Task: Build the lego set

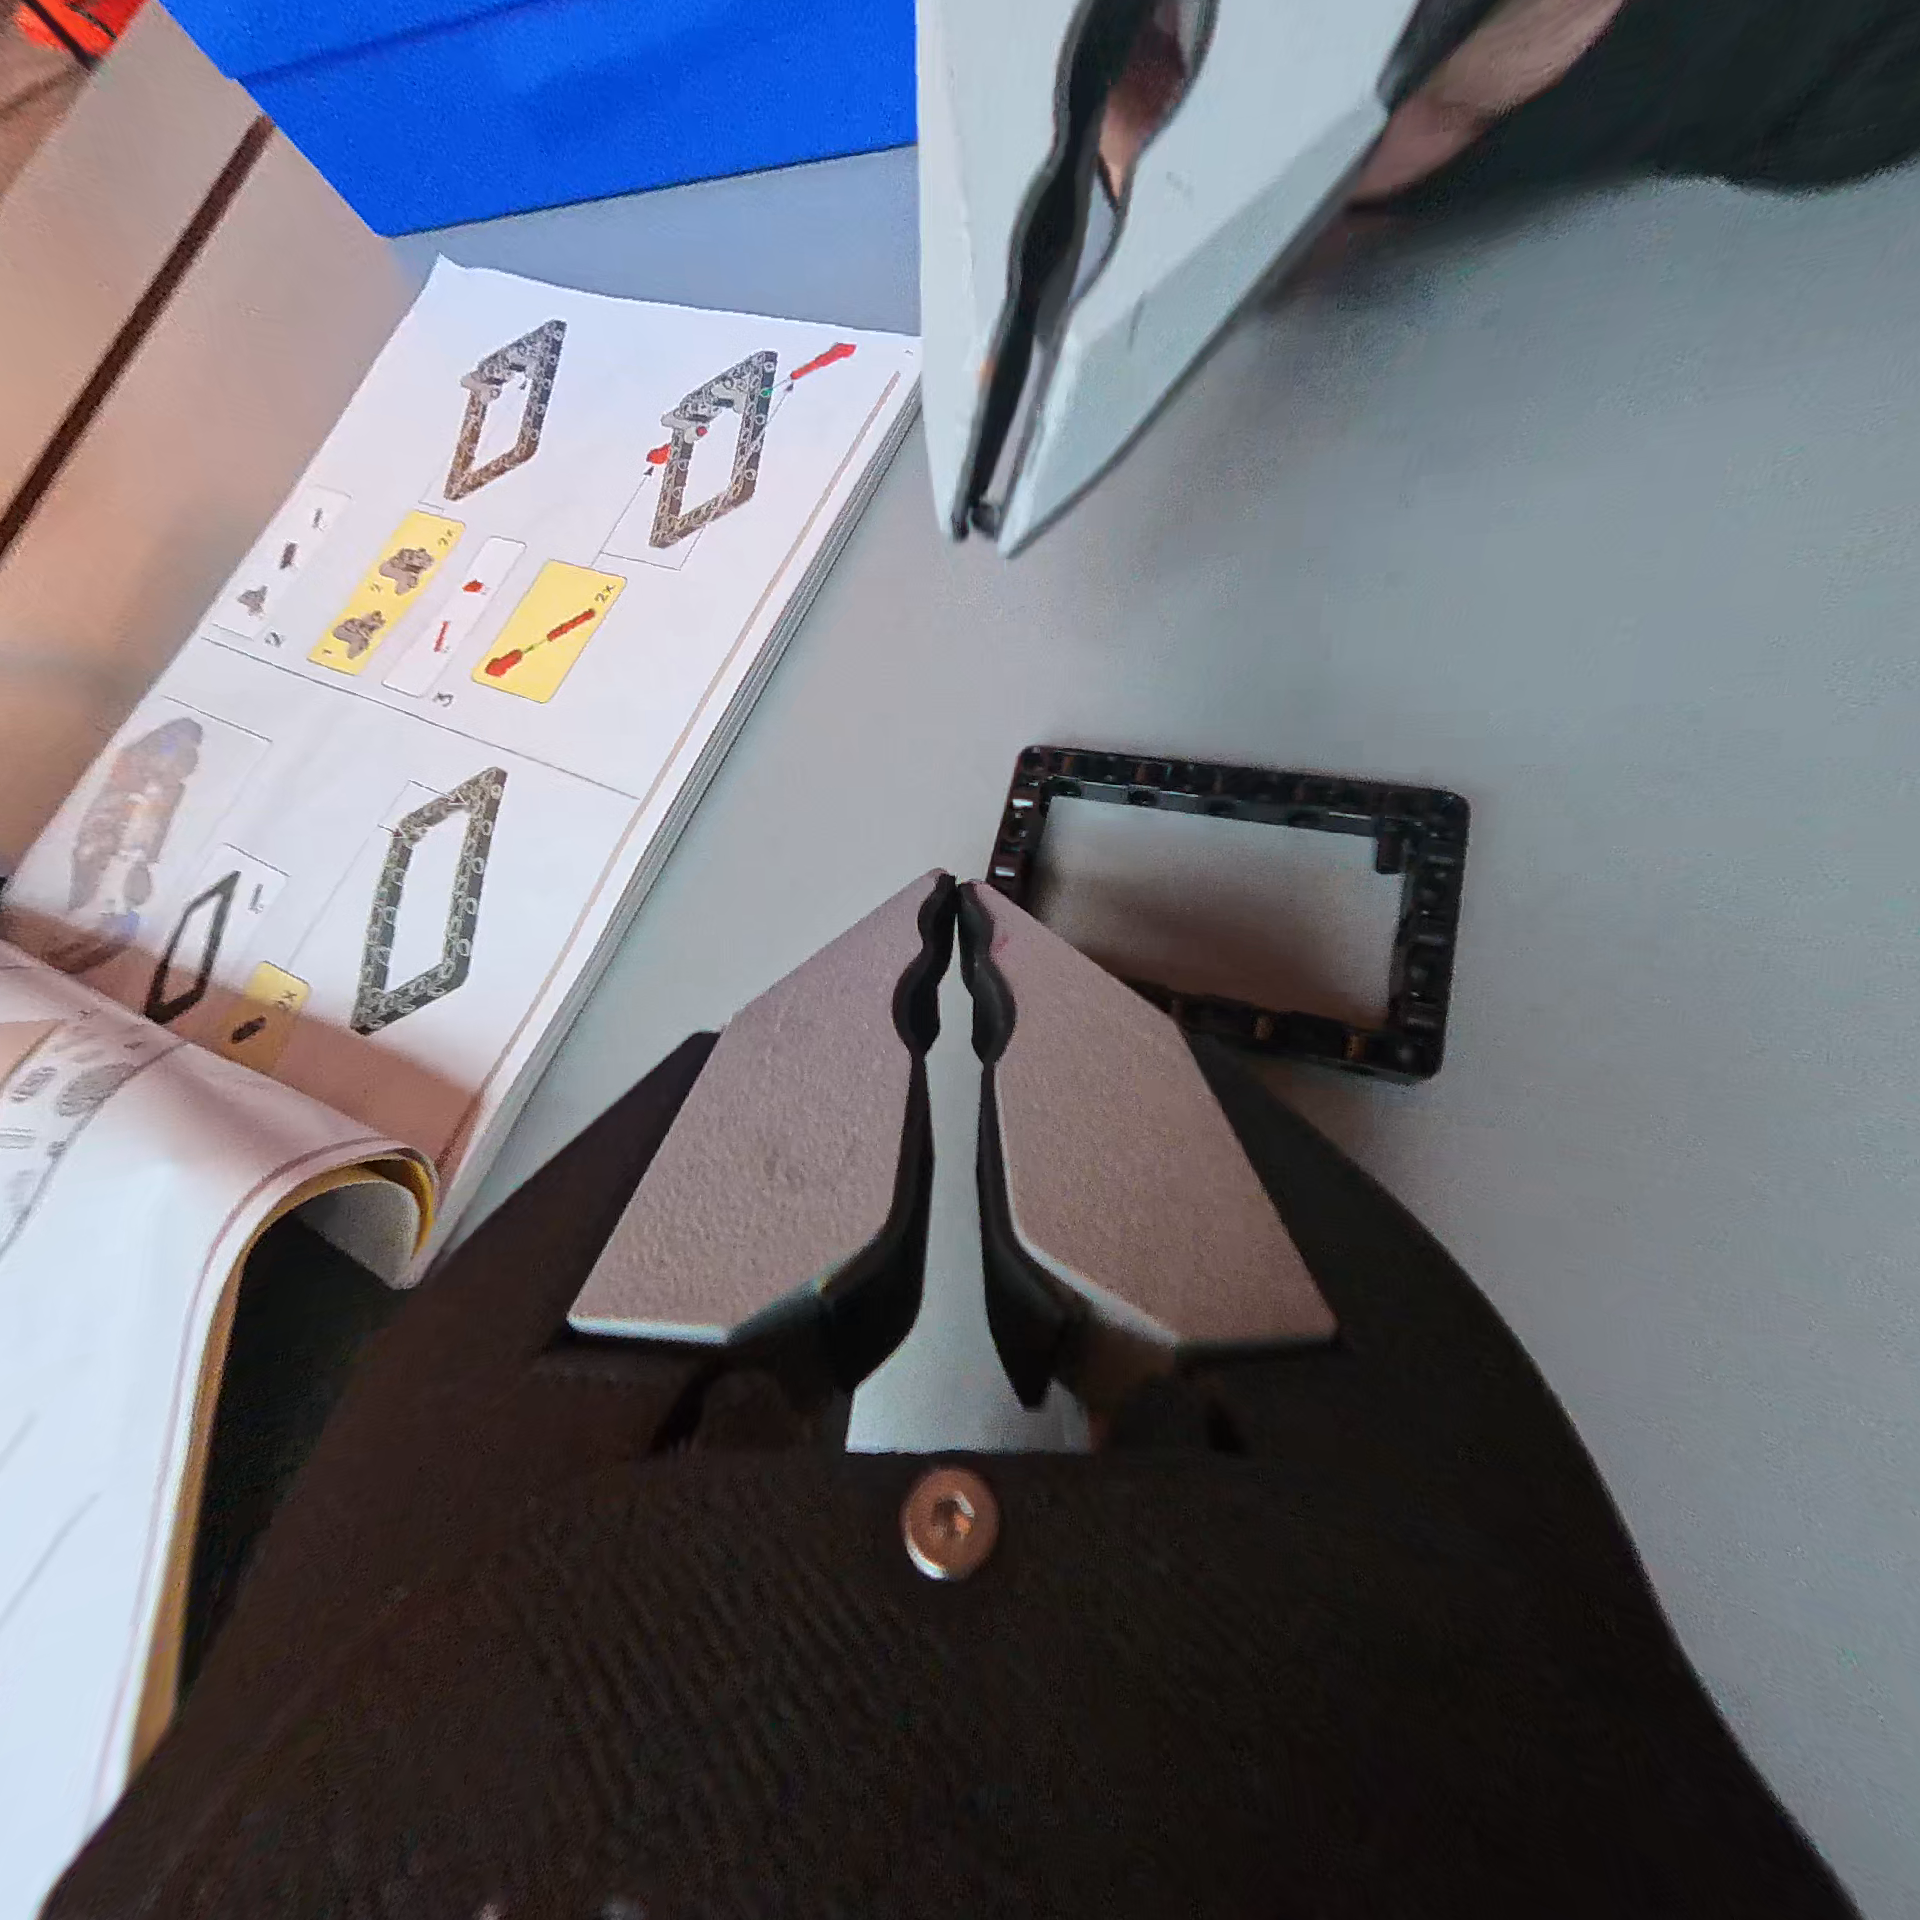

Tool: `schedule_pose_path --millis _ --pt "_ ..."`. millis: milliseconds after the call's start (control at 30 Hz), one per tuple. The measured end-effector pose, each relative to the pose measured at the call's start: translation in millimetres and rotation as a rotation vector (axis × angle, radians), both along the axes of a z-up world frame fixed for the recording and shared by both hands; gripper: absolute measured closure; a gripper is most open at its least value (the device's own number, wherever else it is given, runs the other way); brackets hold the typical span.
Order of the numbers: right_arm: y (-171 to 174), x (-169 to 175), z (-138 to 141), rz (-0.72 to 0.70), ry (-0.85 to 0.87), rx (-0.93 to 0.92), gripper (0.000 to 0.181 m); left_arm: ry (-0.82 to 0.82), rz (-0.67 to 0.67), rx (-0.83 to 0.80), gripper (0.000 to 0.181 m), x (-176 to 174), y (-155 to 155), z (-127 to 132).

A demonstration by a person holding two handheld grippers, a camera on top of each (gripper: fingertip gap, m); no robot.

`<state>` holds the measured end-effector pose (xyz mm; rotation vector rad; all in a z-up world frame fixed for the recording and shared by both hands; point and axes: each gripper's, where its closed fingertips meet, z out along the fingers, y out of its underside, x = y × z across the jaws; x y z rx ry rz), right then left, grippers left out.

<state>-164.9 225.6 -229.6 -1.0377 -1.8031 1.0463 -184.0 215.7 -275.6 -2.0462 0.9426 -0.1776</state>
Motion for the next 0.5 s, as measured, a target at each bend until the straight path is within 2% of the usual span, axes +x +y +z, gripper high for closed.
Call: schedule_pose_path --millis 33,167,300,400,500 --pt "2 0 4 0.008 0.002 -0.08 0.18 -0.032 -0.004 -0.004 0.181 1 0 1" --pt "4 -5 22 0.073 0.018 -0.418 0.181 -0.128 -0.01 0.001 0.179 4 2 12" --pt "2 -13 57 0.149 0.133 -0.731 0.181 -0.296 -0.033 0.011 0.167 12 1 36" --pt "-2 -17 74 0.187 0.201 -0.859 0.181 -0.496 -0.053 -0.006 0.163 19 0 62" --pt "-4 -25 75 0.158 0.233 -0.872 0.181 -0.62 -0.063 -0.008 0.163 22 0 80"
